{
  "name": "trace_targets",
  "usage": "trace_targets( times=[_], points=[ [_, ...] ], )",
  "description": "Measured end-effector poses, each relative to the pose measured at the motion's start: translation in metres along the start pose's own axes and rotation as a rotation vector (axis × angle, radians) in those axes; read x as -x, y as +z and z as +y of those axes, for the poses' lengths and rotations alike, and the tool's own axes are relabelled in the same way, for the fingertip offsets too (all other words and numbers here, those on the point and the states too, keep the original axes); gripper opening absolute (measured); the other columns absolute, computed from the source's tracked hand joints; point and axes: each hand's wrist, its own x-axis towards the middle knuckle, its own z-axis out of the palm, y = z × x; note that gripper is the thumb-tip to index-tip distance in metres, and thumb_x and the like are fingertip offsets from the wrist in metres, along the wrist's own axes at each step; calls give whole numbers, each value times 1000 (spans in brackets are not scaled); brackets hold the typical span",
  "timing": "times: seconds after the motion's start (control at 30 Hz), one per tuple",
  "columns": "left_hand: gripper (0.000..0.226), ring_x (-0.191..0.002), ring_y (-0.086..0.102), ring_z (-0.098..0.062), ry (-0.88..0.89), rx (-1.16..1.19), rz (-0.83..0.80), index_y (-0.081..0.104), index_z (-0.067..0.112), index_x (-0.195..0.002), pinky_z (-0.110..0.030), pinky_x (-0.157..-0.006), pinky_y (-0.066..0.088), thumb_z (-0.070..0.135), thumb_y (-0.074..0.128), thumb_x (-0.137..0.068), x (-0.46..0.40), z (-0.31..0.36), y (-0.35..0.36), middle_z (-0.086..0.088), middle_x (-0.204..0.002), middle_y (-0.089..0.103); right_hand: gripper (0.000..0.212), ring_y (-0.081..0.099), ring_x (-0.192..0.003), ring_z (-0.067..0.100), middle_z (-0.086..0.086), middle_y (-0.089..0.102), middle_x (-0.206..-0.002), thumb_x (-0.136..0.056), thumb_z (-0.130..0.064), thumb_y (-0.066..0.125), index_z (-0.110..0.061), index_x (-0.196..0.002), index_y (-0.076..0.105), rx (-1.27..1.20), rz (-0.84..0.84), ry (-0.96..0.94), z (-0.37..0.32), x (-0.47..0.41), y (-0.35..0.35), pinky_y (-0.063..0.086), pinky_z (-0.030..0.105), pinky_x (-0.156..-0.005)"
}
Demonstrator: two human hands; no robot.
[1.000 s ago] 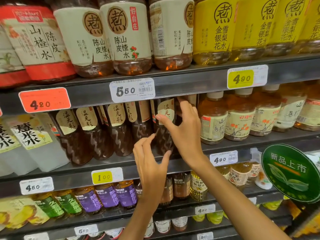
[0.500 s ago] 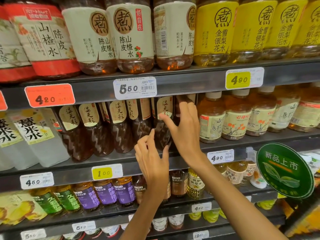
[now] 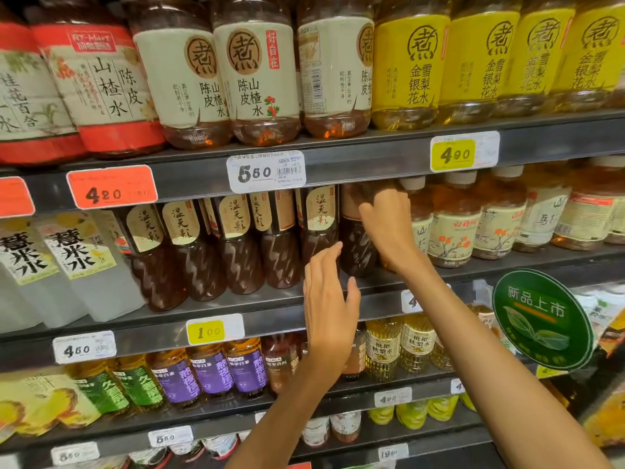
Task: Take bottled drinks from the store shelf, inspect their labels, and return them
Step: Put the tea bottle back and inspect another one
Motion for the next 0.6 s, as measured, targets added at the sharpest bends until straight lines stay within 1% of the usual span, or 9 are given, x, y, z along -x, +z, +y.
trace_targets(
  times=[0.07, 0.13, 0.27, 0.33, 0.4, 0.47, 0.5, 0.53, 0.6],
  points=[
    [53, -127, 39, -14, -23, 15, -26, 40, 14, -140, -36, -109, 34, 7, 58, -91, 3, -1, 0, -2, -134, 45, 49, 28, -45, 12, -1, 28, -45, -80, 3, 53, -14, -44, 25, -54, 68, -33, 0, 2, -3, 26, 30, -48],
    [57, -130, 38, -15, -33, 11, -64, 36, 13, -142, -37, -110, 33, 15, 61, -91, 6, -1, 0, -3, -138, 43, 47, 28, -47, 9, -4, 30, -48, -83, -3, 58, -13, -48, 28, -76, 118, -57, 0, 7, -8, 22, 26, -46],
    [81, -138, 27, -14, -114, 70, -161, 20, 17, -149, -36, -114, 28, 32, 68, -86, 15, 4, -1, -2, -149, 31, 20, 53, -82, 21, 8, 57, -83, -91, -20, 60, -1, -86, 55, -216, 172, -59, 2, 18, -18, 41, 32, -70],
    [93, -140, 23, -12, -172, 122, -232, 10, 21, -151, -31, -114, 25, 38, 71, -82, 20, 6, -2, 1, -153, 24, 21, 55, -86, 8, 0, 60, -91, -92, -29, 60, -9, -96, 57, -287, 158, -65, 1, 24, -24, 42, 21, -75],
    [101, -141, 22, -10, -205, 165, -308, 4, 24, -151, -25, -110, 24, 38, 73, -80, 24, 8, -4, 2, -156, 21, 18, 56, -73, -9, -11, 58, -80, -93, -35, 59, -21, -85, 51, -346, 134, -47, -1, 32, -29, 38, 7, -63],
    [102, -137, 29, -11, -221, 200, -343, 4, 23, -150, -22, -106, 29, 34, 76, -78, 25, 10, -6, 1, -152, 27, 23, 56, -67, -8, -11, 56, -72, -94, -38, 57, -25, -77, 47, -379, 80, -14, -2, 39, -28, 39, 9, -57],
    [100, -132, 36, -13, -236, 219, -350, 6, 23, -148, -22, -103, 34, 31, 77, -77, 26, 12, -6, 0, -147, 34, 20, 59, -73, -2, -6, 60, -77, -93, -38, 57, -22, -83, 52, -399, 35, 12, -2, 43, -26, 45, 17, -62],
    [98, -126, 43, -13, -261, 241, -354, 10, 23, -146, -23, -98, 40, 27, 78, -75, 29, 12, -7, 0, -141, 41, 21, 62, -84, 5, -2, 64, -87, -92, -39, 58, -18, -96, 57, -423, -7, 36, -3, 47, -25, 50, 25, -70],
    [93, -107, 54, -3, -326, 312, -369, 19, 24, -142, -19, -85, 49, 19, 79, -71, 38, 13, -13, 3, -123, 50, 41, 62, -100, 9, -1, 65, -109, -89, -39, 63, -14, -121, 57, -512, -69, 91, -3, 57, -25, 51, 26, -84]
  ],
)
